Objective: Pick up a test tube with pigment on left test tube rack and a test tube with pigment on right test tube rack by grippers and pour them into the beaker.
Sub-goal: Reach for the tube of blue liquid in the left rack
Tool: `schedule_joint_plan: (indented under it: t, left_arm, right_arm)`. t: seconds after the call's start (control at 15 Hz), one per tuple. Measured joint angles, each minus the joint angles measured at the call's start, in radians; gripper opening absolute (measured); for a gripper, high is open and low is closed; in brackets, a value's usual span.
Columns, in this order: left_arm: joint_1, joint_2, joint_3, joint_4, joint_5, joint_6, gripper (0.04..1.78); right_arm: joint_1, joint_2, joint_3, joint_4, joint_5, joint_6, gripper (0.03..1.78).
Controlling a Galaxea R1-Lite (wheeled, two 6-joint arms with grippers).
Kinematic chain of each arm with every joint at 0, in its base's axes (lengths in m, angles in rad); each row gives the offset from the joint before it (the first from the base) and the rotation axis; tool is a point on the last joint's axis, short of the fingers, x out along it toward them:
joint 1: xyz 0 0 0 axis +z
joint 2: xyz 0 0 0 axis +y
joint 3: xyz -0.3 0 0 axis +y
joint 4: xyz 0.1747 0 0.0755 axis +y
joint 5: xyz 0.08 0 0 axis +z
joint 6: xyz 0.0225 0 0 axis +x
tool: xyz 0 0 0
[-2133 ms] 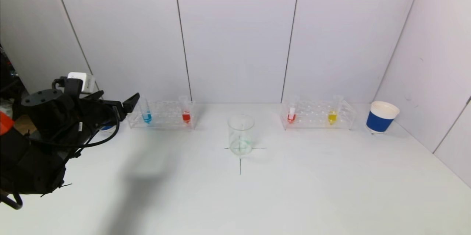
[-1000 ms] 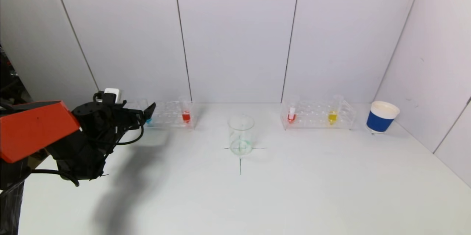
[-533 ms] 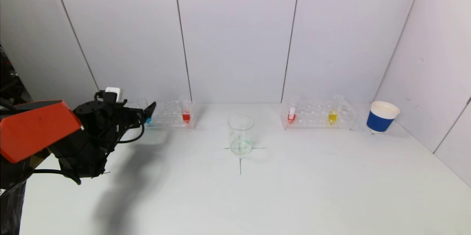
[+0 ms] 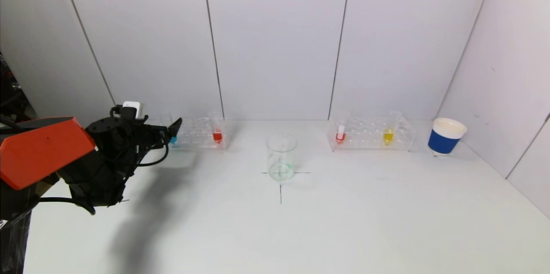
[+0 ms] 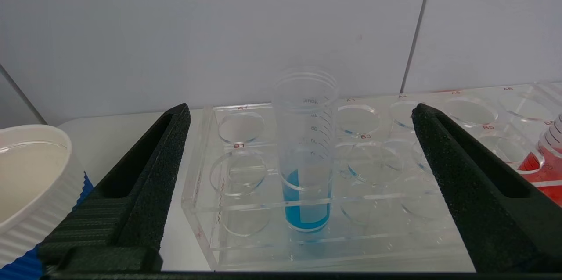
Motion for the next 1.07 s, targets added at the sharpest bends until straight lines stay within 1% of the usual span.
schedule_joint_plan:
  t: [0.33, 0.6, 1.07]
  left_arm:
    - [-0.001, 0.015, -0.03, 0.005, 0.0, 0.001, 1.76]
    - [-0.002, 0.033, -0.075, 0.036, 0.004, 0.001, 1.76]
    - [-0.003, 0.046, -0.084, 0.036, 0.003, 0.002, 1.76]
  right_arm:
    - [0.0, 0.0, 0.0, 0.0, 0.0, 0.0, 1.77]
    - [0.0, 0.0, 0.0, 0.0, 0.0, 0.0, 1.77]
    - [0.0, 0.0, 0.0, 0.0, 0.0, 0.0, 1.77]
